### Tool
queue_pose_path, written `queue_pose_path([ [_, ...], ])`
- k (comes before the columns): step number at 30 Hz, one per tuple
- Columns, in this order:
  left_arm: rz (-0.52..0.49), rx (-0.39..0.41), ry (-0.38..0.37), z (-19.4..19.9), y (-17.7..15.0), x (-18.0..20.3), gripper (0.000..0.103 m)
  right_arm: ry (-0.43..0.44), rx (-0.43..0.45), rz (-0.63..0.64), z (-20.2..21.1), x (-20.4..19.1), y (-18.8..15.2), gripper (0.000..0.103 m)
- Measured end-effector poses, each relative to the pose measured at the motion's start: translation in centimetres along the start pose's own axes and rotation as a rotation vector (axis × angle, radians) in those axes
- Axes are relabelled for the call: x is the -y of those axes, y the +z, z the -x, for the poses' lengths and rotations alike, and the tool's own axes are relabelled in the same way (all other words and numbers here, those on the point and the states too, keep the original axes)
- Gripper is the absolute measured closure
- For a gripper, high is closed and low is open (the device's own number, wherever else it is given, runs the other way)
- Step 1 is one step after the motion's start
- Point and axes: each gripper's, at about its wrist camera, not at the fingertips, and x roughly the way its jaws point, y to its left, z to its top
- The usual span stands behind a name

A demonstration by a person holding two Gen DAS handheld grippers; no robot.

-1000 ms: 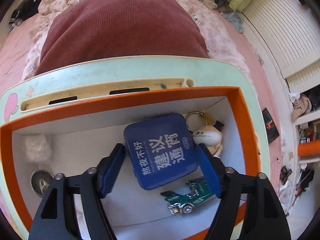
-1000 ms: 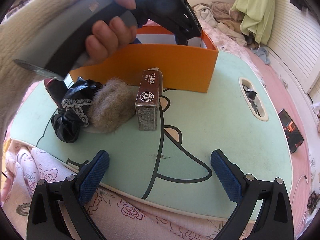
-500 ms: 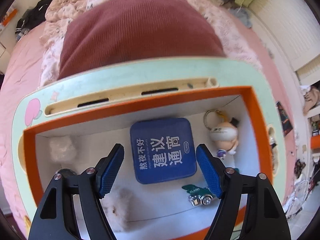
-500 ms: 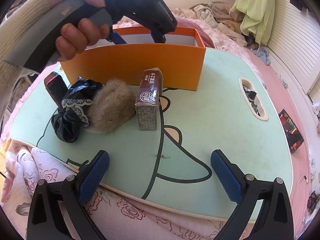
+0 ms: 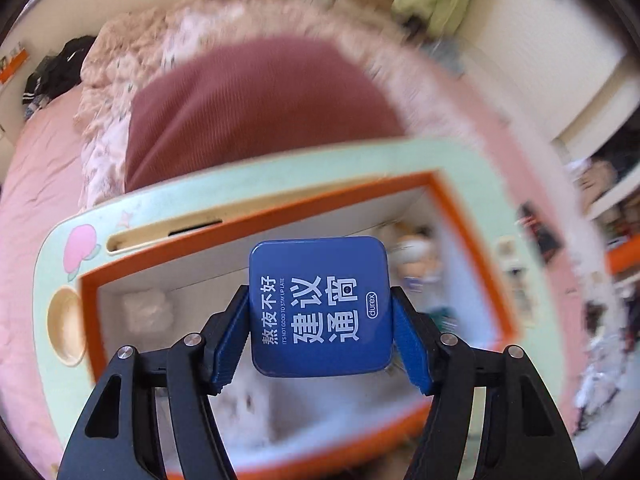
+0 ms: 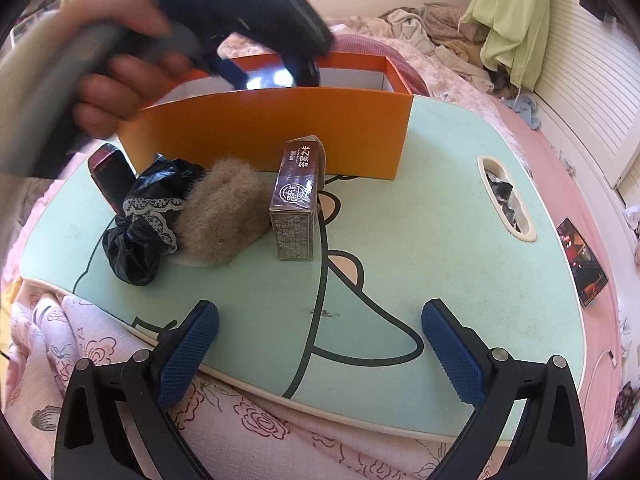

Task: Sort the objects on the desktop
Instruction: 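Grasp the blue tin with white text in the box with the left tool, then lift the blue tin out and set it on the table with the left tool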

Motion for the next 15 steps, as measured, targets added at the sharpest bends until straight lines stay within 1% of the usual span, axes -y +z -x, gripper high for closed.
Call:
queue_pose_path([
  [2,-0.010,0.070,-0.060,3.1,-1.0,0.4,0.036,-0.001,0.000,0.001,0.0,0.0,0.0,0.001],
  [3,-0.016,0.111,-0.103,5.2,-2.4,0.4,0.036,0.000,0.000,0.001,0.0,0.1,0.0,0.001],
  [4,-0.026,0.131,-0.121,6.2,-3.2,0.6,0.036,0.001,0.000,0.001,0.0,0.1,0.0,0.001],
  [5,-0.050,0.158,-0.142,7.6,-5.1,0.7,0.036,0.001,0.000,0.001,0.1,0.1,0.0,0.001],
  [6,-0.065,0.177,-0.146,8.5,-6.9,0.6,0.036,0.001,0.000,0.001,0.1,0.1,0.0,0.001],
  [9,-0.070,0.198,-0.134,9.7,-11.6,-0.9,0.036,0.000,0.000,0.002,0.1,0.1,0.0,0.001],
  [12,-0.017,0.182,-0.110,9.3,-16.3,-3.3,0.036,0.001,0.000,0.002,0.0,0.3,-0.1,0.001],
  [13,-0.001,0.169,-0.089,9.0,-17.5,-3.9,0.036,0.001,0.000,0.002,0.0,0.3,-0.1,0.001],
  [15,0.008,0.153,-0.016,8.3,-19.4,-5.0,0.036,0.002,0.000,0.003,0.0,0.3,-0.1,0.001],
])
